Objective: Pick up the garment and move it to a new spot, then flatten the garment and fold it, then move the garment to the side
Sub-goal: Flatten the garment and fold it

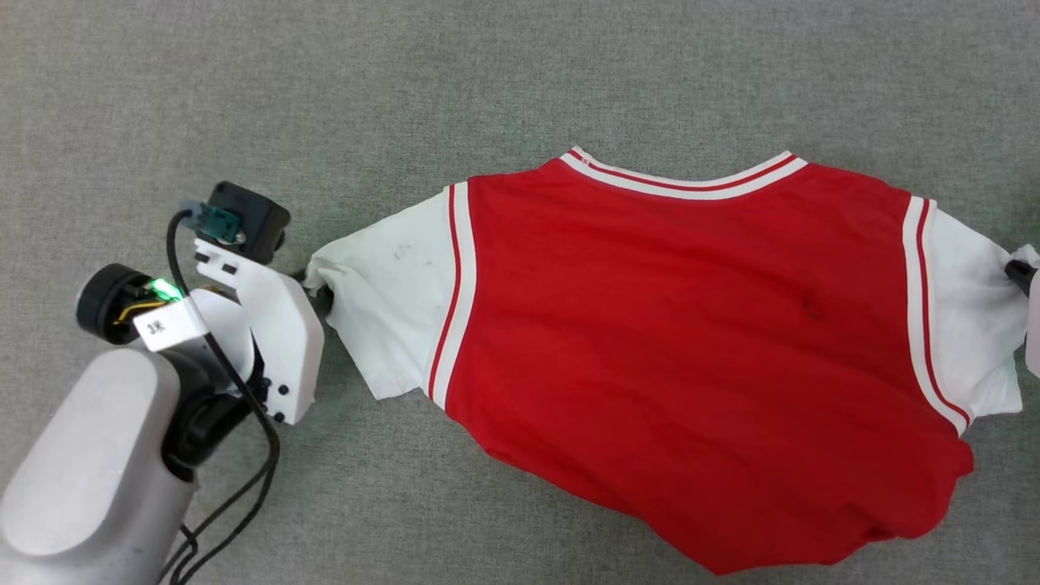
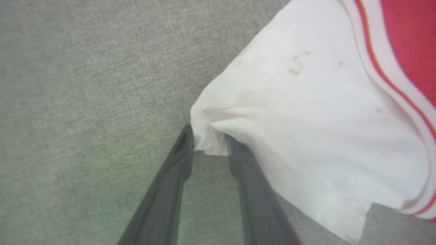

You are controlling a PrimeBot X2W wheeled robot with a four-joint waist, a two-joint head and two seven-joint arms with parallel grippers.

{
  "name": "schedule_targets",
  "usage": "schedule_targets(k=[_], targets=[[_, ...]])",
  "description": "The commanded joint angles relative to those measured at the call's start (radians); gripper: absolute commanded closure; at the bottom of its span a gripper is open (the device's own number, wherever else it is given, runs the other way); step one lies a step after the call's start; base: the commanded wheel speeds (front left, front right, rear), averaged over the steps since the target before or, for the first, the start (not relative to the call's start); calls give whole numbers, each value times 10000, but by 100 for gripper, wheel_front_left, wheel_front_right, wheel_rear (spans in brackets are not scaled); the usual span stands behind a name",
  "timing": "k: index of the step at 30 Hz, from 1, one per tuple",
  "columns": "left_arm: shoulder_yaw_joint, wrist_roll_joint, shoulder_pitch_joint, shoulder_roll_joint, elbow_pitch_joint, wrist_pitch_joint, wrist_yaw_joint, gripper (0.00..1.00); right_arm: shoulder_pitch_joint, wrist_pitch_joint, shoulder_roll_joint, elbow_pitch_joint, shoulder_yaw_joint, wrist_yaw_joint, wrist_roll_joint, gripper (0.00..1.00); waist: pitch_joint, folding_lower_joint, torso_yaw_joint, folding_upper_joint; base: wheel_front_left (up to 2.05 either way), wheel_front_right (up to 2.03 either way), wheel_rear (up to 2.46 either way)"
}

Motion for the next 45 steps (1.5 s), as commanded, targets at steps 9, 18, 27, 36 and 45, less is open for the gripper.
schedule_targets(k=[9,18,27,36,45], targets=[[396,446,270,101,138,-1988,259,100,-113,-794,-142,154,55,-1,103,100,-965,0,35,-1,0,0,0],[1261,938,747,810,-1523,-3142,930,100,-752,-2119,-559,-446,16,-1,253,100,-2390,0,-134,-1,0,0,0],[2600,1171,1089,1498,-3524,-4072,1628,100,-1620,-3229,-846,-1303,-249,-3,439,100,-3523,0,-375,-1,0,0,0],[3997,1174,607,1868,-5142,-4962,2090,100,-2462,-4064,-845,-2087,-189,-3,623,100,-4118,0,-587,-1,0,0,0],[5012,937,-102,2191,-5888,-5085,2355,100,-3378,-4431,-925,-2348,-175,-3,870,100,-3792,0,-799,-1,0,0,0]])
